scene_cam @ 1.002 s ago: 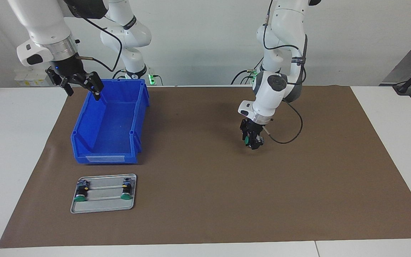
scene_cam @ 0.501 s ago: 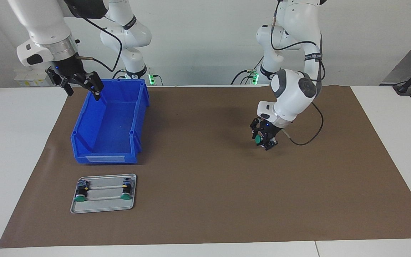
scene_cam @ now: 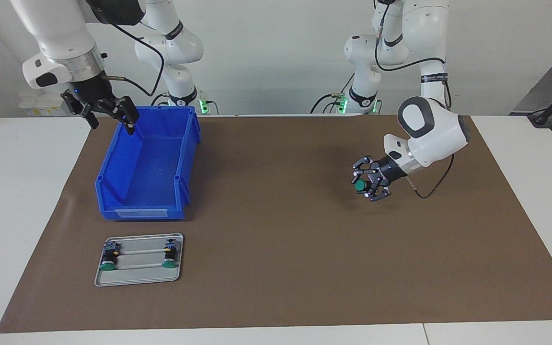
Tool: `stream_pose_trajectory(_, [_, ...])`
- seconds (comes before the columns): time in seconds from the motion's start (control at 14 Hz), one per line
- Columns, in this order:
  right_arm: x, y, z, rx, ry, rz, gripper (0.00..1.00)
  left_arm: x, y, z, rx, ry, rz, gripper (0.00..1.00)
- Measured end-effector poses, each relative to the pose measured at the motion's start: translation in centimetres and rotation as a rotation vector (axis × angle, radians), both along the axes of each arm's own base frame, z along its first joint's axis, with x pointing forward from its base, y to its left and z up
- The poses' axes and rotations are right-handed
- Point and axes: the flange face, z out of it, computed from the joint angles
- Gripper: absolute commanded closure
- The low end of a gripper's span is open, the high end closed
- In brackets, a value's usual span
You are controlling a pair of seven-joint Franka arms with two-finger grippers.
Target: Place and press button with both arms
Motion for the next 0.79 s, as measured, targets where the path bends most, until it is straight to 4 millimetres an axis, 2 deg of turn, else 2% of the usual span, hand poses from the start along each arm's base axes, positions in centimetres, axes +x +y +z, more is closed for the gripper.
stream_pose_trajectory(0.14, [0.0,0.0,0.0,0.000,0.000,0.000,0.00,-0.8,1.4,-0.9,-0.079,-0.032,0.022,1.00])
stream_pose_trajectory(0.29, [0.0,0.0,0.0,0.000,0.000,0.000,0.00,-1.6,1.9,-1.5,-0.139,-0.054,0.043,1.00])
stream_pose_trajectory(0.43, [0.0,0.0,0.0,0.000,0.000,0.000,0.00,-2.6,1.5,-2.2,-0.227,-0.100,0.061,1.00])
stream_pose_trajectory(0.79, [0.0,0.0,0.0,0.000,0.000,0.000,0.00,-6.6,0.5,-7.0,-0.388,-0.184,0.051,1.00])
